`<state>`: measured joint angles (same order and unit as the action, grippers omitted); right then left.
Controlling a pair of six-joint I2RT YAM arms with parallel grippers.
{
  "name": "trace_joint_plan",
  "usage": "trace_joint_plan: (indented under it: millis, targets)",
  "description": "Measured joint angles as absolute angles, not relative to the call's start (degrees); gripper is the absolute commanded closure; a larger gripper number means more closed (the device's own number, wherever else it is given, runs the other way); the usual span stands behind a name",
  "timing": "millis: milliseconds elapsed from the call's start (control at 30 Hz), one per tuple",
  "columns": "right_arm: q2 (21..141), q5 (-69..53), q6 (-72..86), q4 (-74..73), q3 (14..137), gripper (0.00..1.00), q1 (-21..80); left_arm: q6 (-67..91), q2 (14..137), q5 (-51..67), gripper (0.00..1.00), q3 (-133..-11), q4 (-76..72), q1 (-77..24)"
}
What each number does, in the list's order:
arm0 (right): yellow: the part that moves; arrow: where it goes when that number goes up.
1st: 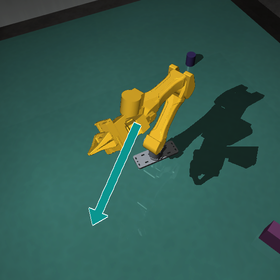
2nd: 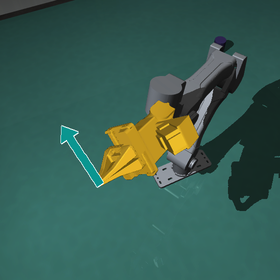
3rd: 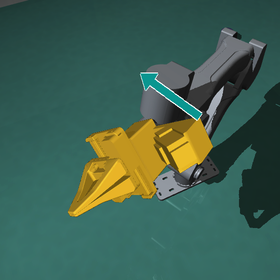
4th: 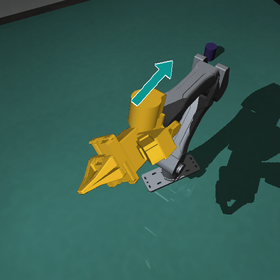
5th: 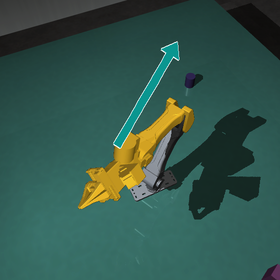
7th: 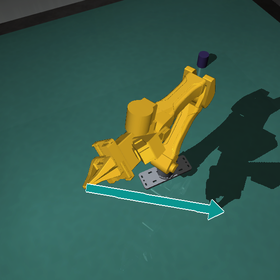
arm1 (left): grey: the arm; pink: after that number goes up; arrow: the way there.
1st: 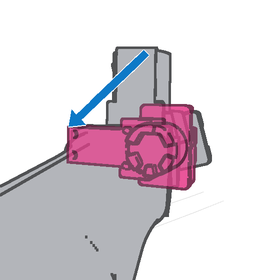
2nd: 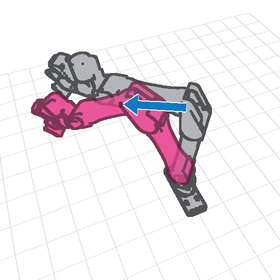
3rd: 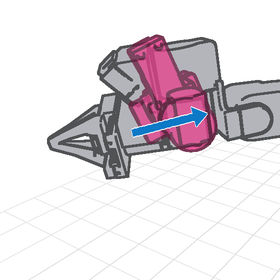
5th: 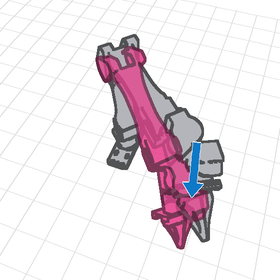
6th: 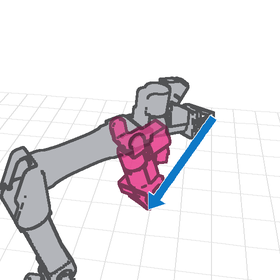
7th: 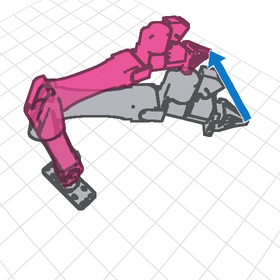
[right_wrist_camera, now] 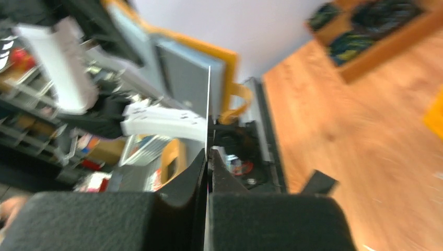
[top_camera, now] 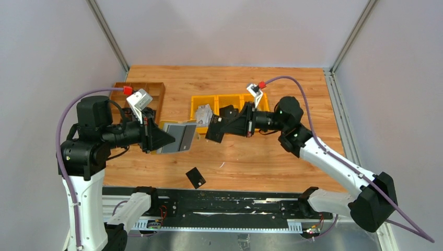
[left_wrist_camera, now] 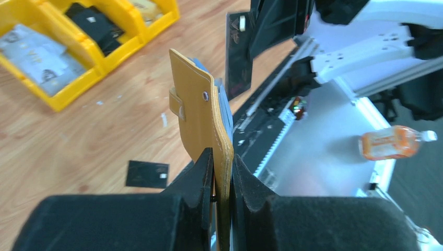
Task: Take the credit cards out of the card holder
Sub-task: Place the credit card in the storage box.
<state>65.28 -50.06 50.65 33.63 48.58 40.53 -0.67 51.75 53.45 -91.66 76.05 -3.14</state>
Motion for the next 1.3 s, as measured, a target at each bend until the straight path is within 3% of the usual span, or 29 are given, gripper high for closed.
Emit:
trace_joint_plan:
  millis: [267,700,800,933,1067,1200,1300]
  targets:
    - [81.43,-42.02,26.30,-1.43,69.19,1.00,27.53,-5.02,50.41,48.07,1.00,-90.85,76.47,-3.14]
    - [112.42,-31.97,14.85,-17.93,87.96,0.99,24.62,-5.82,48.58,52.12,1.00,-88.16,76.51,-3.14]
    - [115.59,-30.83,14.50,-18.28,90.54,0.86,24.64,-5.80,48.58,53.30,1.00,-88.16,76.49,-3.14]
    - [117.12,-28.53,13.98,-19.09,92.01,0.60,24.99,-5.80,48.58,54.68,1.00,-88.16,76.49,-3.14]
    - [115.55,-26.50,14.06,-19.40,91.92,0.44,25.89,-5.74,48.93,56.14,1.00,-88.53,76.60,-3.14]
    - [106.06,-25.52,15.64,-17.87,87.55,0.26,27.09,-5.58,50.35,57.43,1.00,-90.61,76.60,-3.14]
    - [94.15,-28.14,19.79,-10.44,81.25,0.24,28.16,-4.84,51.11,57.84,1.00,-91.70,75.81,-3.14]
